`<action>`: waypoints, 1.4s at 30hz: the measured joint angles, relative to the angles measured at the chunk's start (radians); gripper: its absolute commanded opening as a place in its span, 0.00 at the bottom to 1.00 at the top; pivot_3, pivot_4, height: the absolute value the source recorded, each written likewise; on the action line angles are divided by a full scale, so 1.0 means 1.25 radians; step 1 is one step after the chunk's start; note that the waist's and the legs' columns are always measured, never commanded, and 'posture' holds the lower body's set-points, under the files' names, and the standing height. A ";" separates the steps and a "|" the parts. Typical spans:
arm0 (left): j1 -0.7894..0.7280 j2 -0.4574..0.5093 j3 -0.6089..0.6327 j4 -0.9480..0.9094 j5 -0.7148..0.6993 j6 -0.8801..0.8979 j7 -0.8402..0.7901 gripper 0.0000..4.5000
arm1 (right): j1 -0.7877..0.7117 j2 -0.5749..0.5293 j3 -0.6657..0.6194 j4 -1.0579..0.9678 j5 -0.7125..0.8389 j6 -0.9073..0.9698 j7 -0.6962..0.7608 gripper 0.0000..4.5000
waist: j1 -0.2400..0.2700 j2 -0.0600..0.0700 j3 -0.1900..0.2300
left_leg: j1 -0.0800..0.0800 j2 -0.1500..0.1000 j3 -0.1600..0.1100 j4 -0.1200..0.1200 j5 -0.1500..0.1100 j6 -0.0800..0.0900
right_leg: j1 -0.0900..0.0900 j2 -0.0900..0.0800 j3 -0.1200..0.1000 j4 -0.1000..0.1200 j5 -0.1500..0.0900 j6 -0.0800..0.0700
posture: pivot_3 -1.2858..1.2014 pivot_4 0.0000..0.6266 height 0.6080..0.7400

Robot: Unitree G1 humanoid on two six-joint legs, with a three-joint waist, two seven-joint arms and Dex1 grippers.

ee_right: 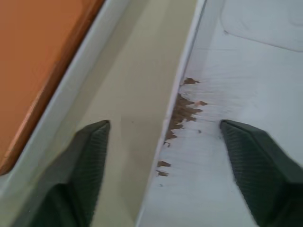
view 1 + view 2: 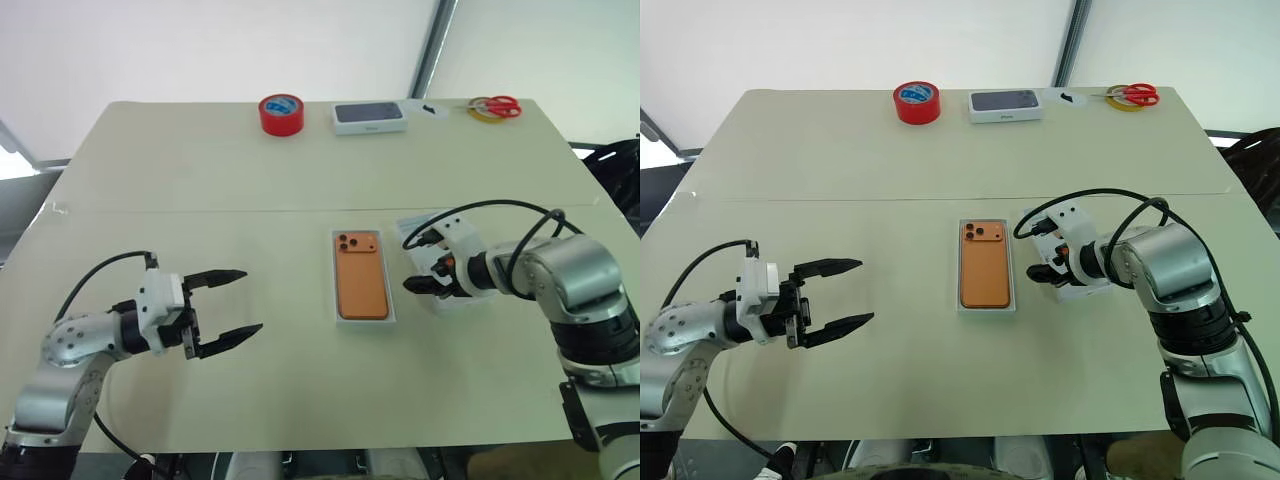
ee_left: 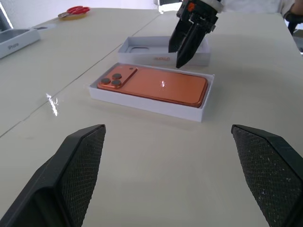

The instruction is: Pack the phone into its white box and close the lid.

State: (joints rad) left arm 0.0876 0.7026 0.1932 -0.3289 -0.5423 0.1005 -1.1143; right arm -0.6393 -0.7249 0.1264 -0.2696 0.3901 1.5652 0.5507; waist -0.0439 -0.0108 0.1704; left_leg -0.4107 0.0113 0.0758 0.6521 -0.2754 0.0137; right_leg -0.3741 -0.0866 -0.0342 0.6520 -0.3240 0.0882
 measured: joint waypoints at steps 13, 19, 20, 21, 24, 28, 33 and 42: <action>-0.018 0.003 -0.002 0.006 -0.003 0.039 0.028 0.72 | -0.025 0.095 -0.030 0.048 -0.039 -0.010 -0.108 0.00 | -0.001 -0.001 -0.001 | 0.000 0.000 0.000 0.000 0.000 0.000 | 0.000 0.000 0.000 0.000 0.000 0.000 | 0.52 0.24 0.92; -0.065 -0.041 -0.008 0.025 -0.019 0.071 0.070 0.01 | -0.053 0.200 -0.140 0.110 -0.049 -0.244 -0.137 0.00 | 0.001 -0.001 -0.001 | 0.000 0.000 0.001 0.000 0.003 -0.004 | 0.000 0.001 0.000 0.001 0.000 0.000 | 0.52 0.24 0.92; -0.077 -0.053 -0.010 0.030 -0.021 0.074 0.084 0.01 | -0.056 0.225 -0.153 0.107 -0.030 -0.276 -0.124 0.00 | 0.001 -0.001 -0.001 | 0.000 0.000 0.001 0.000 0.002 -0.004 | 0.000 0.002 0.000 0.001 0.000 0.000 | 0.52 0.24 0.92; -0.090 -0.070 -0.010 0.035 -0.021 0.076 0.102 0.01 | -0.056 0.261 -0.180 0.106 -0.009 -0.297 -0.117 0.00 | 0.001 -0.001 -0.001 | 0.000 0.001 0.001 0.000 0.002 -0.004 | 0.000 0.003 0.000 0.001 0.000 0.000 | 0.52 0.24 0.92; -0.131 -0.115 -0.017 0.050 -0.009 0.083 0.163 0.01 | -0.055 0.364 -0.231 0.105 0.057 -0.346 -0.106 0.00 | 0.002 -0.001 -0.001 | 0.000 0.001 0.001 0.000 0.003 -0.004 | 0.000 0.003 0.000 0.002 0.000 0.001 | 0.52 0.24 0.92; -0.174 -0.182 -0.021 0.076 0.010 0.088 0.244 0.01 | -0.045 0.481 -0.305 0.073 0.191 -0.345 -0.100 0.00 | 0.006 -0.002 -0.001 | 0.000 0.001 0.001 0.001 0.003 -0.004 | 0.000 0.003 0.000 0.004 0.000 0.001 | 0.52 0.24 0.92; -0.194 -0.225 -0.056 0.069 0.016 0.113 0.294 0.01 | 0.032 0.590 -0.417 0.043 0.439 -0.140 -0.140 0.00 | 0.009 -0.002 -0.001 | 0.000 0.001 0.001 0.002 0.002 -0.004 | 0.000 0.003 0.000 0.007 0.000 0.001 | 0.52 0.24 0.92; -0.158 -0.233 -0.083 0.026 -0.009 0.154 0.295 0.01 | 0.098 0.582 -0.452 0.107 0.719 0.034 -0.285 0.00 | 0.001 -0.001 -0.001 | 0.000 0.001 0.001 0.001 0.001 -0.001 | -0.001 0.003 0.001 0.007 0.000 0.000 | 0.52 0.24 0.92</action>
State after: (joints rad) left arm -0.1099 0.4116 0.0889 -0.2968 -0.5540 0.2934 -0.7458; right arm -0.5167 0.0020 -0.4388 -0.1353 1.2884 1.6075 0.1951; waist -0.0423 -0.0126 0.1692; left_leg -0.4102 0.0125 0.0769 0.6534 -0.2742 0.0125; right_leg -0.3759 -0.0826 -0.0328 0.6604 -0.3240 0.0884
